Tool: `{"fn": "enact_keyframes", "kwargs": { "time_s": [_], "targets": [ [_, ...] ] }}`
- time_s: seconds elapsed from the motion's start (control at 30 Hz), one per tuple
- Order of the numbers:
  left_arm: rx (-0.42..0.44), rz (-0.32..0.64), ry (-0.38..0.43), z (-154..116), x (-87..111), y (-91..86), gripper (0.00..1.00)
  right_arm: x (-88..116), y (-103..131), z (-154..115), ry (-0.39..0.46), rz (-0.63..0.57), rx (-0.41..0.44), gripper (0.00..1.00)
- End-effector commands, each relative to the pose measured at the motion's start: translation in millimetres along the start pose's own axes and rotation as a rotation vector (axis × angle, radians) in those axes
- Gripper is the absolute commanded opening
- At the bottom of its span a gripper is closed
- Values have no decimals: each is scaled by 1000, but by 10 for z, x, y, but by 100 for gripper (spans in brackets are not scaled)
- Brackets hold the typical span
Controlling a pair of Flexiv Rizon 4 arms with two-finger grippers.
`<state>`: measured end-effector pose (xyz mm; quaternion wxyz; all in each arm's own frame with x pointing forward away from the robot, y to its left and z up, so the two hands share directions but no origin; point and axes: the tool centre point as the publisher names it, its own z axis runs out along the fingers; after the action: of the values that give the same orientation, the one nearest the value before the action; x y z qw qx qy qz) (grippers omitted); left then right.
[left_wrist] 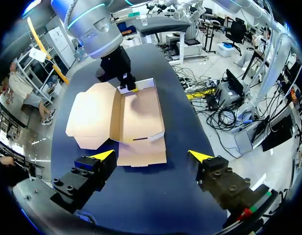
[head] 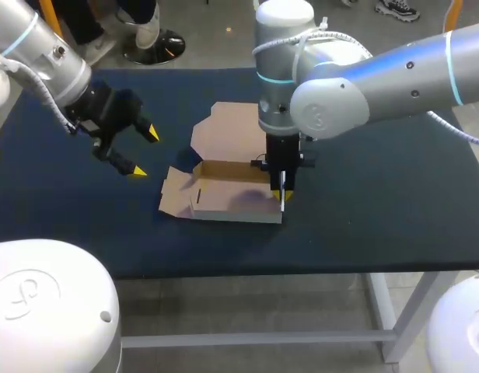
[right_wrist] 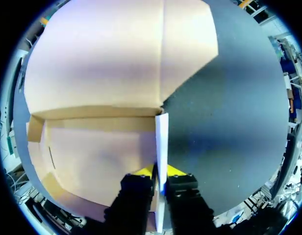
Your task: Assemble the packaging by folding the flat box into shape, placing the metal phone stand inside, and closing the box properly
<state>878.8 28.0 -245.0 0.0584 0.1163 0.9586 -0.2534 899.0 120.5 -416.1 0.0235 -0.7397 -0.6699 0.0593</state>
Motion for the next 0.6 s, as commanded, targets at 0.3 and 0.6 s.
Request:
{"fn": "enact_keyframes", "kwargs": {
  "time_s": [0.3,0.6],
  "targets": [
    [-4,-1,1,-8,5,-7,100,-44,-50,5,37,-8,-37,18],
    [-4,-1,1,-8,5,-7,100,-19,-37,16,58,-35,-18,15]
  ]
}}
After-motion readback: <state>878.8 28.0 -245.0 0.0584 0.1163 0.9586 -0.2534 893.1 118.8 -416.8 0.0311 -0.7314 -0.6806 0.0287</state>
